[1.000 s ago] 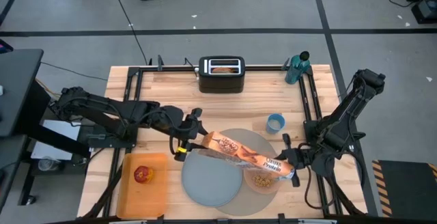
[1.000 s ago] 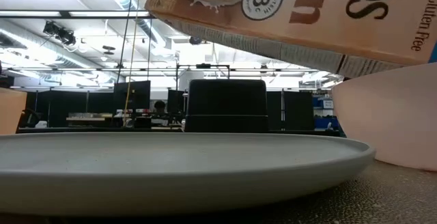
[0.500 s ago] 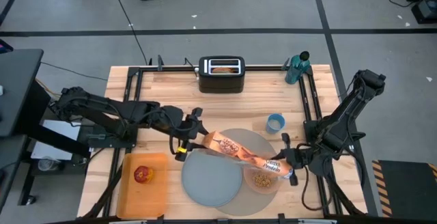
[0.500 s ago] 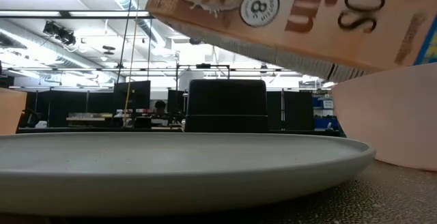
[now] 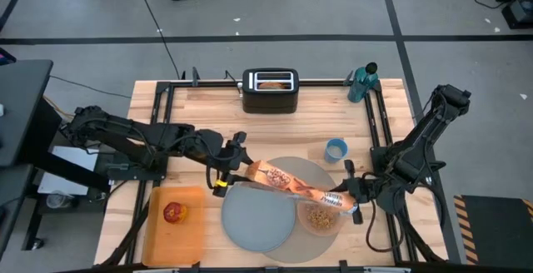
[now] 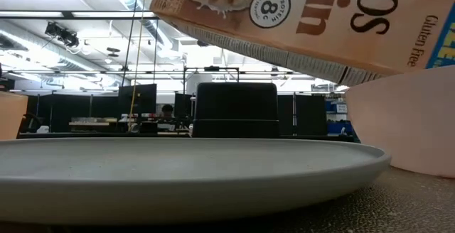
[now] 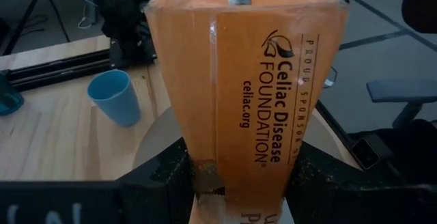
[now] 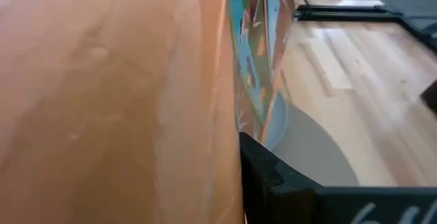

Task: Arrange a breakfast setting
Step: Pour the cereal from the cereal box into the orange bowl

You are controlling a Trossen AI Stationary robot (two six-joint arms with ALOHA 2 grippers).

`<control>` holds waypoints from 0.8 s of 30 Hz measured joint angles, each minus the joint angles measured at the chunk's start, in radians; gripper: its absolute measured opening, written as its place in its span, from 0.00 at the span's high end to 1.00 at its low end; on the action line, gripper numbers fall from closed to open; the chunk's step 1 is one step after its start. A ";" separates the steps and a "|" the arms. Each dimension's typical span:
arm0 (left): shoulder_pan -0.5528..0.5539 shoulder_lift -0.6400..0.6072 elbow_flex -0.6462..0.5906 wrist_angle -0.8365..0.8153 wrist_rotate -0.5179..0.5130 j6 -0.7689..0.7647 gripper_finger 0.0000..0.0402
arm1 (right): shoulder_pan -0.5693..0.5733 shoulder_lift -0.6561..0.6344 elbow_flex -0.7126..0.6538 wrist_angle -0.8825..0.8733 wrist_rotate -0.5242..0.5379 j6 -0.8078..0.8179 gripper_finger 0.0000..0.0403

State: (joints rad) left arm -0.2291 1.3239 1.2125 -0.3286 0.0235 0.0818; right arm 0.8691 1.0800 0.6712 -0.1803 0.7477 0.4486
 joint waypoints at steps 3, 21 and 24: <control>0.001 0.000 0.000 0.000 0.005 -0.003 0.53 | 0.000 0.010 0.000 0.019 -0.025 -0.026 0.97; 0.001 0.000 0.000 -0.009 0.006 -0.017 0.53 | -0.006 0.027 0.001 0.050 -0.070 -0.023 0.97; 0.000 0.000 0.000 -0.009 -0.002 -0.018 0.53 | -0.005 0.006 0.000 0.007 -0.016 0.008 0.97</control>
State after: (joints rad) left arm -0.2291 1.3239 1.2121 -0.3377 0.0216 0.0636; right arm 0.8639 1.0861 0.6716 -0.1735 0.7313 0.4561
